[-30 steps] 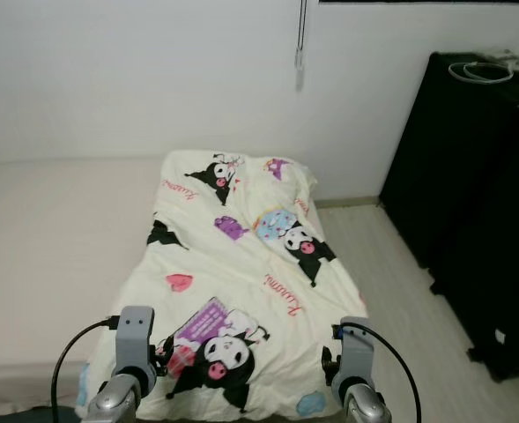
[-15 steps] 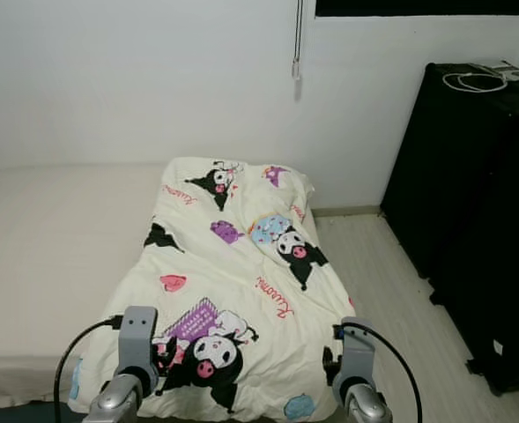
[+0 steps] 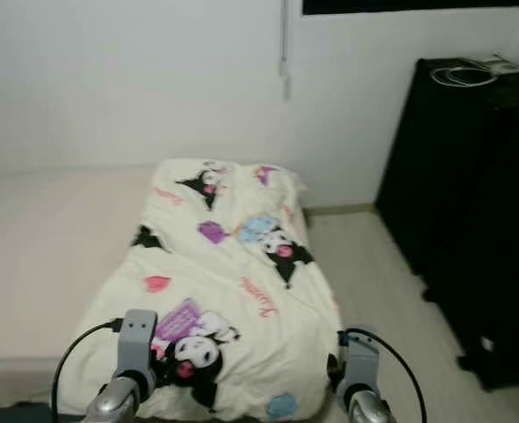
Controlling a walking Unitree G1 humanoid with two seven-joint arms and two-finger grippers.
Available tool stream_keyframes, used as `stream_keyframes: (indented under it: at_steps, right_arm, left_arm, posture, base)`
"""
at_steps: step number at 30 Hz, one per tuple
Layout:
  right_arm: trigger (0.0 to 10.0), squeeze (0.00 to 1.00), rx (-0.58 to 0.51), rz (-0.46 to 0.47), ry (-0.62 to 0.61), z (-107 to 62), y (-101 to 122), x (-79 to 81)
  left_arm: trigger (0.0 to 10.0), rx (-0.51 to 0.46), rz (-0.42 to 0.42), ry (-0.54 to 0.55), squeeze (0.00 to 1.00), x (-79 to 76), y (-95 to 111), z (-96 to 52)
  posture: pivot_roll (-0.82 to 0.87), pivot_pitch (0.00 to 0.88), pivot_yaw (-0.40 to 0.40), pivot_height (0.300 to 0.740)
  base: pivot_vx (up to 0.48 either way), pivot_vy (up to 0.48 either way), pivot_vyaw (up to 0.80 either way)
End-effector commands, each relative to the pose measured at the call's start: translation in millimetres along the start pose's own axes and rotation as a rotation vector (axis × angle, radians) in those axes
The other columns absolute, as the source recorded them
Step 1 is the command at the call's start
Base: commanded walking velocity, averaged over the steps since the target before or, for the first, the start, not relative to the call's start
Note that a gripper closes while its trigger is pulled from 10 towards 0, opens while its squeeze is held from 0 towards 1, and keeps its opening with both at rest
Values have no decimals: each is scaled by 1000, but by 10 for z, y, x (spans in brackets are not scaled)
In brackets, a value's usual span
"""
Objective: Clean up the room
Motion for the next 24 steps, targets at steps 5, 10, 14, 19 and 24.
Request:
stream_keyframes:
  at_steps: [5,10,14,19,24]
  right_arm:
    - [10000,0,18,6,13,-10,-45,58]
    - [10000,0,20,5,14,-13,-53,59]
    - [10000,0,23,3,14,-16,-61,55]
    - [10000,0,23,2,13,-17,-64,49]
    - [10000,0,21,2,13,-16,-58,42]
  left_arm:
    - [10000,33,5,11,0,50,-62,-24]
    - [10000,28,9,19,0,60,-56,-26]
    - [10000,30,14,29,0,70,-60,-26]
    - [10000,13,17,20,0,57,-44,-28]
    - [10000,11,37,13,0,36,-36,-22]
  posture:
    - [54,78,-12,734]
    - [54,78,-12,734]
    - [54,76,-12,734]
    - [51,72,-12,734]
    - [47,73,-12,734]
  base:
    - [0,431,0]
    - [0,86,0]
    - [0,0,0]
    - [0,0,0]
    - [0,0,0]
Point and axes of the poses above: a point about 5 cm out from each wrist's last joint towards the gripper, its own z axis pointing out of the wrist towards the gripper, its own y axis along the axis of the wrist's last joint, x = y × z, the point moved 2 cm from there along z, pointing out of the wrist towards the gripper, and after that the axes turned 12 degrees about -z, right-handed, at the moved point
